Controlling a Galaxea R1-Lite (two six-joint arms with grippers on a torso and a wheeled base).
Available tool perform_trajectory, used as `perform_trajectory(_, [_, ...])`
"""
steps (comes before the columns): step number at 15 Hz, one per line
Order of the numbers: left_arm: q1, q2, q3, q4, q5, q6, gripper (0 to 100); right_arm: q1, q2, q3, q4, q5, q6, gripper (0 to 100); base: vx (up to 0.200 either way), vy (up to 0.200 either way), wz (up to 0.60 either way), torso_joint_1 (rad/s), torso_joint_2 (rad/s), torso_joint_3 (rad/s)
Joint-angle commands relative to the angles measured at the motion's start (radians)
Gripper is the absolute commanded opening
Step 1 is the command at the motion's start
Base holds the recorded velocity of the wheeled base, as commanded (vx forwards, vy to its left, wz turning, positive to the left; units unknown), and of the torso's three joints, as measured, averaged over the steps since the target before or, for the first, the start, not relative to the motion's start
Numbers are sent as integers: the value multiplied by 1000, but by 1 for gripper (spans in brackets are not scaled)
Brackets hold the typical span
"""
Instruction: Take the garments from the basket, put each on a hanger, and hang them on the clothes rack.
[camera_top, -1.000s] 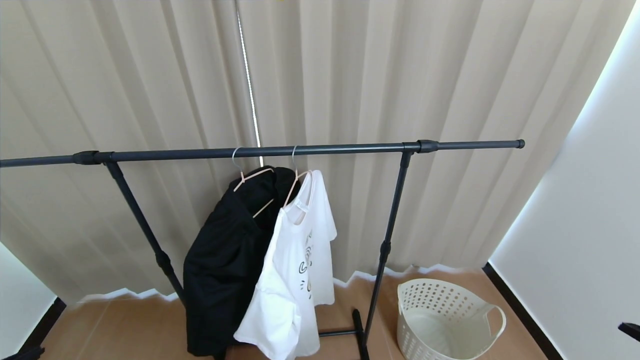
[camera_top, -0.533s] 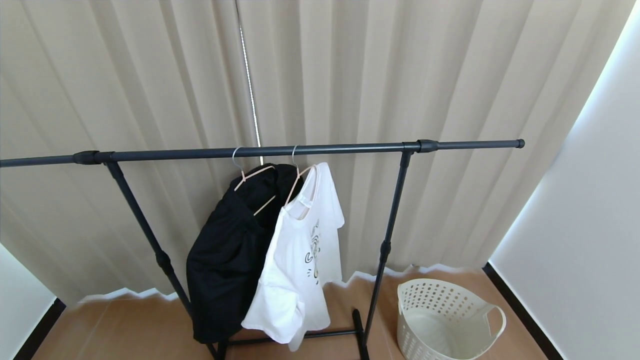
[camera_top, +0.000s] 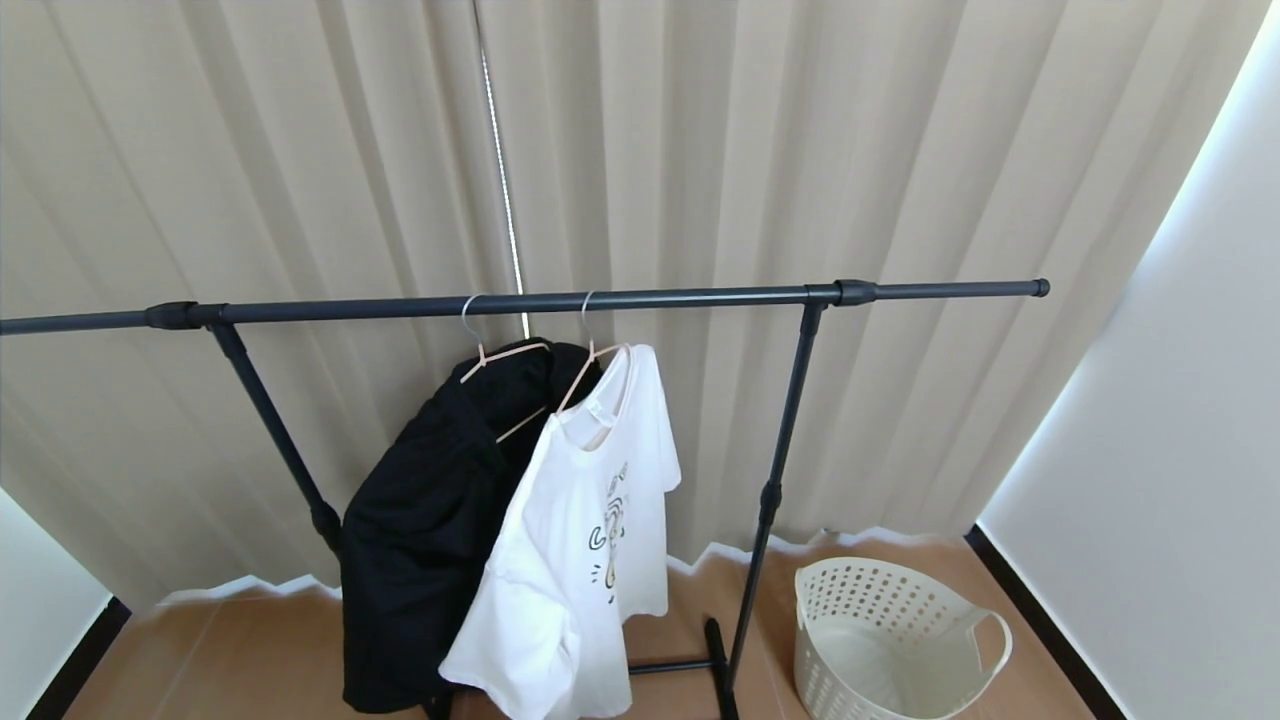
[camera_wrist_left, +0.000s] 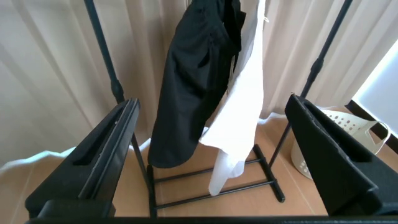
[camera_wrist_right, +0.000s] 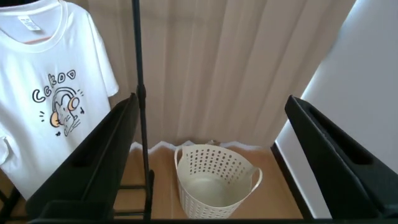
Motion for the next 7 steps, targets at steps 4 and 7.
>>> perform_trajectory(4, [0,1,0,0,0,0,100,0,-3,0,-2,20,13,100,0,0,0,0,0,0])
perform_trajectory(7, [0,1,0,0,0,0,100,0,-3,0,-4,19,17,100,0,0,0,0,0,0])
